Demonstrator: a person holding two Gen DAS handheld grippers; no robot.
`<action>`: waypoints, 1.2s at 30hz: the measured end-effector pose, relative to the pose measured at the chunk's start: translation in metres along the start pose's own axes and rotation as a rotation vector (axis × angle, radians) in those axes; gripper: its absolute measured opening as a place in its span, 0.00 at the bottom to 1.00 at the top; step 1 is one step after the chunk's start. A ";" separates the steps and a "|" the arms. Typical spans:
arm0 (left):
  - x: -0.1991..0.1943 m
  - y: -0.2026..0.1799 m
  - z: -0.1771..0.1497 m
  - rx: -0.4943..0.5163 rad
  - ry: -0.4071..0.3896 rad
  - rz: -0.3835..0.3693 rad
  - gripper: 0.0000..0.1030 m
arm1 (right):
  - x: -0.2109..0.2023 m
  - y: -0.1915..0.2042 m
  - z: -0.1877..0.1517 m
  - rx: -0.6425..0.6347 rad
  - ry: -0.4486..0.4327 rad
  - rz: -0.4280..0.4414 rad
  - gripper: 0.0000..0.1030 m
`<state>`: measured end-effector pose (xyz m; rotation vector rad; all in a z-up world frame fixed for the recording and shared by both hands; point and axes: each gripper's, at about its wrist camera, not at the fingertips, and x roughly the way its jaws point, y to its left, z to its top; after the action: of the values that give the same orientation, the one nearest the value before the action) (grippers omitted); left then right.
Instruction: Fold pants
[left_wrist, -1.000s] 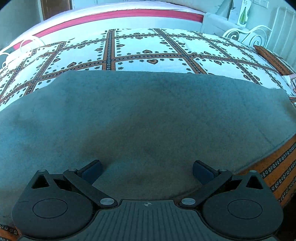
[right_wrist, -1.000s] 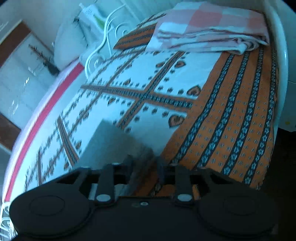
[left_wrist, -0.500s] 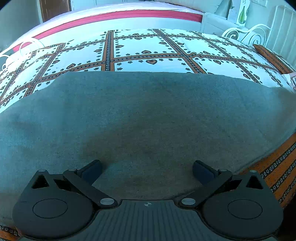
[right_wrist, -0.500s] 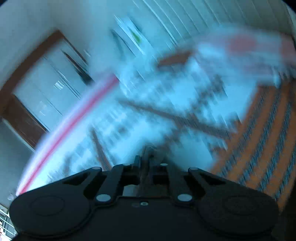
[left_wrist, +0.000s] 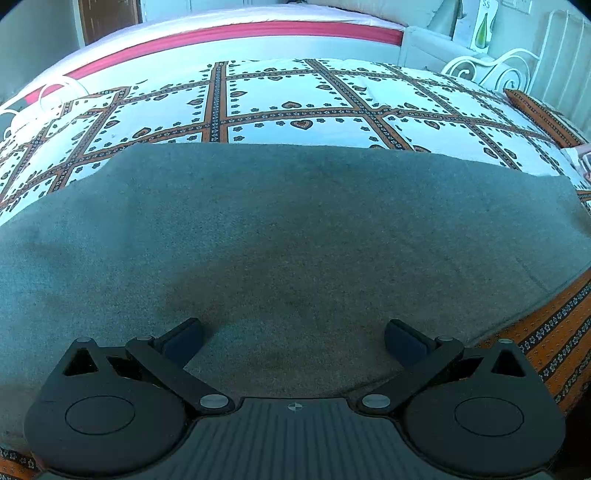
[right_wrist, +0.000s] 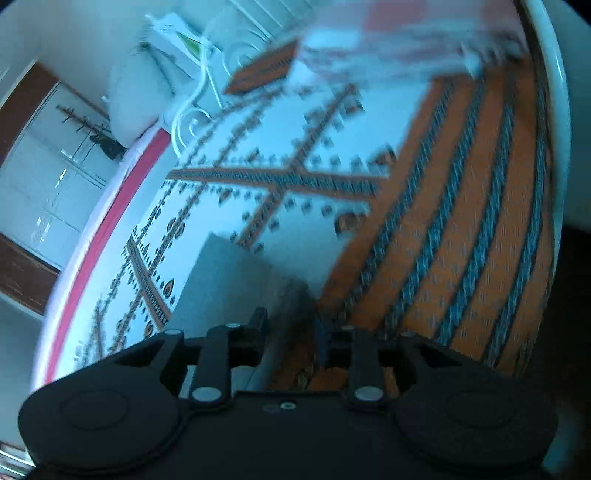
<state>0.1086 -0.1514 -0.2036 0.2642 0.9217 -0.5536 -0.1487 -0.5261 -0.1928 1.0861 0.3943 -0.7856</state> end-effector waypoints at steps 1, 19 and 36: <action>0.000 0.000 0.000 -0.003 -0.002 -0.002 1.00 | 0.001 -0.002 -0.001 0.013 0.010 0.012 0.20; -0.010 -0.055 0.017 0.106 -0.044 -0.110 1.00 | 0.016 0.005 -0.006 0.052 0.003 0.108 0.10; 0.026 -0.145 0.017 0.159 0.004 -0.117 1.00 | 0.009 0.042 -0.006 -0.160 -0.032 0.135 0.03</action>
<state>0.0518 -0.2881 -0.2124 0.3567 0.9023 -0.7364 -0.1112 -0.5139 -0.1745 0.9388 0.3476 -0.6400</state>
